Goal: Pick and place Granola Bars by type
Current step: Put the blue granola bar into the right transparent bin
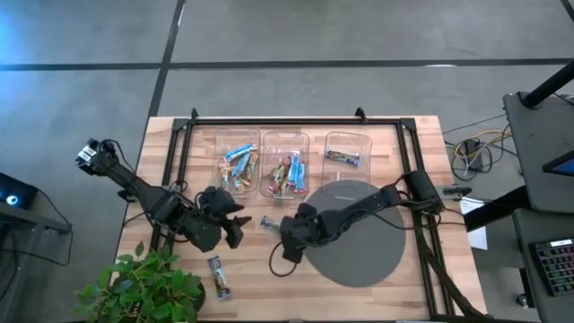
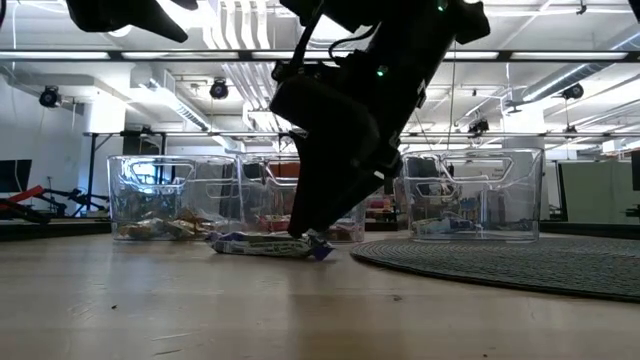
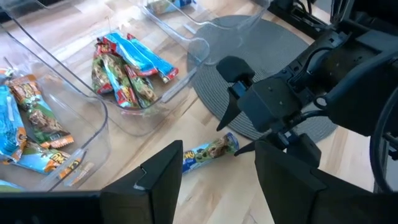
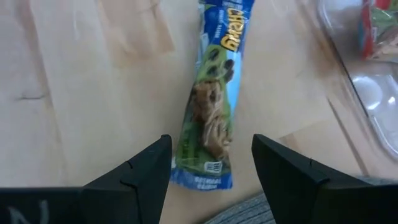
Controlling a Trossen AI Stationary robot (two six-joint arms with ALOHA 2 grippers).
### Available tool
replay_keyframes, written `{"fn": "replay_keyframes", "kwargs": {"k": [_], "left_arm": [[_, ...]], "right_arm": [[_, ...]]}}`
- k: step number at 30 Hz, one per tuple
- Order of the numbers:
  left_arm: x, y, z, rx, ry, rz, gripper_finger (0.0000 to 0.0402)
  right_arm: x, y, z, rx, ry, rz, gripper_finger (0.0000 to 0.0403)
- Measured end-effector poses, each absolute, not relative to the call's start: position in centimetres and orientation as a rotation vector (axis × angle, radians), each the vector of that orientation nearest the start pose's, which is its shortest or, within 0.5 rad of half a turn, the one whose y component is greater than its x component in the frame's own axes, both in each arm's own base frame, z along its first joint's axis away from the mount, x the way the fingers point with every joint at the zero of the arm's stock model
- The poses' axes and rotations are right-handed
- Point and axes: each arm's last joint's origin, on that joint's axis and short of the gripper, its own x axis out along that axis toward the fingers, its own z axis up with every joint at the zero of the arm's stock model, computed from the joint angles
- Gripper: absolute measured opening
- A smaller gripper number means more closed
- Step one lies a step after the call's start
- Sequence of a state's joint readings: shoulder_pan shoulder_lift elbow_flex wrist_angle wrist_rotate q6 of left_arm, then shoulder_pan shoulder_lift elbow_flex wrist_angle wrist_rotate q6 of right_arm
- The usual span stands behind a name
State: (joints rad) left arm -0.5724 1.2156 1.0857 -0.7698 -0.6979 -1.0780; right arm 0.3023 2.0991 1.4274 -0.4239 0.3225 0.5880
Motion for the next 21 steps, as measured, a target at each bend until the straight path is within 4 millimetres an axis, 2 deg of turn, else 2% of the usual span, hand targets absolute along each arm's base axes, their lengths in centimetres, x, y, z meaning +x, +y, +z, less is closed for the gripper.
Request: {"fn": "replay_keyframes", "kwargs": {"k": [6, 15, 21], "left_arm": [[20.8, -11.0, 30.9, -0.482, 0.535, 0.496, 0.0183], [20.7, -11.0, 30.6, -0.474, 0.542, 0.5, 0.0183], [20.7, -11.0, 30.5, -0.472, 0.543, 0.499, 0.0183]], "right_arm": [[41.2, 11.2, 13.1, 0.206, 1.007, -0.328, 0.0215], [41.3, 11.4, 12.1, 0.23, 1.048, -0.29, 0.0215], [41.3, 11.4, 12.0, 0.238, 1.056, -0.282, 0.0215]]}}
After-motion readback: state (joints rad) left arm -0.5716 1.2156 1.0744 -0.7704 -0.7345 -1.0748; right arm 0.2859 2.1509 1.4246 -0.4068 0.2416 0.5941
